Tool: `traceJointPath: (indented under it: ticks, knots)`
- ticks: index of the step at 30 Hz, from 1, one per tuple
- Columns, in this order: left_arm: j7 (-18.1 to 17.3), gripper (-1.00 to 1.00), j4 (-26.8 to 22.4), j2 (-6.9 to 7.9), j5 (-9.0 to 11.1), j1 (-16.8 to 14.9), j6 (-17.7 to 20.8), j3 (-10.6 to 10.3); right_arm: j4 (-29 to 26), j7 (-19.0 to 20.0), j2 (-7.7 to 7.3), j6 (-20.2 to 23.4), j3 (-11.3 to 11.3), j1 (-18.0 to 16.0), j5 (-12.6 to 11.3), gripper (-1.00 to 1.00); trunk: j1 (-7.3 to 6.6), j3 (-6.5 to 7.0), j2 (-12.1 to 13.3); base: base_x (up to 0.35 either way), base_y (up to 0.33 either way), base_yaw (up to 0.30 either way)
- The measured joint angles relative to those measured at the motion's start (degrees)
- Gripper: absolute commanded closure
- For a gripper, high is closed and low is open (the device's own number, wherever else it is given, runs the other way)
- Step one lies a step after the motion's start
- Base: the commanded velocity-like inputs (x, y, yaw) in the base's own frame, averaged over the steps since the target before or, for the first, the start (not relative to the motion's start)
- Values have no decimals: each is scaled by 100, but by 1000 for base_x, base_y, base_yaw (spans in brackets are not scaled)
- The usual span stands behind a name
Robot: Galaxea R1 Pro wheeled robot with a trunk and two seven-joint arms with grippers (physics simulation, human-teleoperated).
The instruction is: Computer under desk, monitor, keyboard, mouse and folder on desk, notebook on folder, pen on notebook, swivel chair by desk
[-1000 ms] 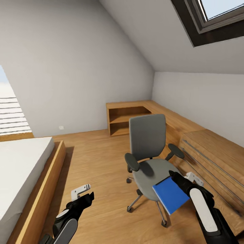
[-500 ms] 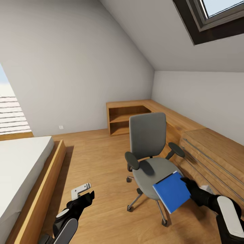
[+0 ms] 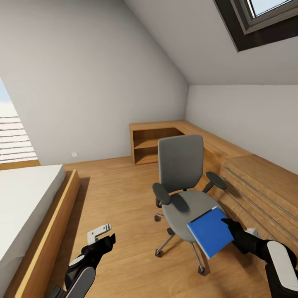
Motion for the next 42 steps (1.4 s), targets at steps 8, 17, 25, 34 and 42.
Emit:
traceJointPath:
  ticks: [8, 17, 25, 34, 42]
  knots:
    - [46, -100, -2, -7, -14, 0, 0, -418, -13, -4, -1, -11, -18, 0, 36, -100, 176, -144, -321, 0, 0, 0]
    - [40, -100, 16, -9, -17, 0, 0, -448, -10, -4, 8, -11, -10, 0, 43, -100, 374, -305, -682, 0, 0, 0]
    - [40, -100, 16, -9, -13, 0, 0, -456, -8, -4, 6, -11, -10, 0, 52, -100, 549, -449, -1003, 0, 0, 0]
    - [40, -100, 16, -9, -1, 0, 0, -457, -8, -4, 2, -11, -8, 0, 53, -100, 747, -611, -1364, 0, 0, 0]
    - [40, -100, 16, -9, 7, 0, 0, -457, -11, -4, -1, -11, -9, 0, 66, -100, 923, -754, -1685, 0, 0, 0]
